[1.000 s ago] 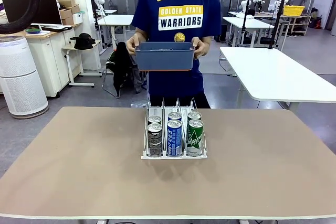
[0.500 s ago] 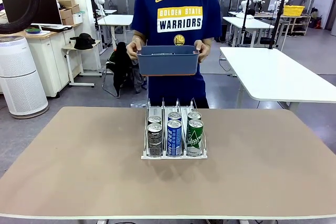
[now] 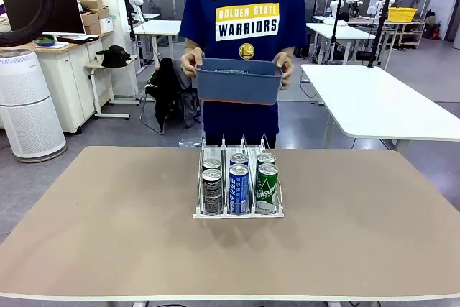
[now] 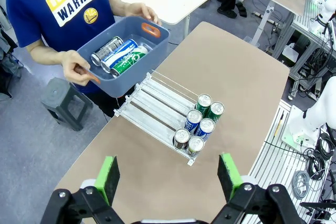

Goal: Fill the beverage cans into the dispenser.
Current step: Pick up the Pepsi coke handed by the human.

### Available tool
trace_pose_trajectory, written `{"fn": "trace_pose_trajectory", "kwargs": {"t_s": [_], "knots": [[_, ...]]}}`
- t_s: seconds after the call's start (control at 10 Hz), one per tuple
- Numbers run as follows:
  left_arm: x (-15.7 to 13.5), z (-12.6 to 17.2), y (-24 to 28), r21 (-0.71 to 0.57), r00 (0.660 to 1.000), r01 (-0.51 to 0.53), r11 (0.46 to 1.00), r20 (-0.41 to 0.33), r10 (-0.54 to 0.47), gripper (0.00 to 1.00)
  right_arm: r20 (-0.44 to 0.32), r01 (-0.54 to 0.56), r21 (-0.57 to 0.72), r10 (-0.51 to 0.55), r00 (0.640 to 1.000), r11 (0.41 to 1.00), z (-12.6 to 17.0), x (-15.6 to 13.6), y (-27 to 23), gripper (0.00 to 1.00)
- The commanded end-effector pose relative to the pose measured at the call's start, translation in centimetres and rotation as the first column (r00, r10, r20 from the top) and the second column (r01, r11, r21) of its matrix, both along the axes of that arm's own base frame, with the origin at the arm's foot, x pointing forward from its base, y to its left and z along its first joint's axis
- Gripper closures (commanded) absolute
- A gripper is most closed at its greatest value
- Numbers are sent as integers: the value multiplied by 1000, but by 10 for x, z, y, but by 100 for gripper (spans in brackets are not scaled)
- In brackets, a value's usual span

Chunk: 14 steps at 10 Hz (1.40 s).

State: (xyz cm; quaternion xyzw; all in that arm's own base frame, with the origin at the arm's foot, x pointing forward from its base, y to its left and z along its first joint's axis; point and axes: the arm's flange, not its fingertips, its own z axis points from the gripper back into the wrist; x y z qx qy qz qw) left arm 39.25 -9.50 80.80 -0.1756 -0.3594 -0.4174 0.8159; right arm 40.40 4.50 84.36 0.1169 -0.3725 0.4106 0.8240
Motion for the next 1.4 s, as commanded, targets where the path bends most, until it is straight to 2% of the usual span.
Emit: {"fn": "trace_pose_trajectory", "kwargs": {"t_s": [0.0, 1.3], "knots": [[0, 0, 0, 4, 1000, -5, 1000, 0, 5, 0, -4, -6, 3, 6, 1000, 1000, 1, 0, 1, 0], [0, 0, 0, 4, 1000, -5, 1000, 0, 5, 0, -4, -6, 3, 6, 1000, 1000, 1, 0, 1, 0]]}}
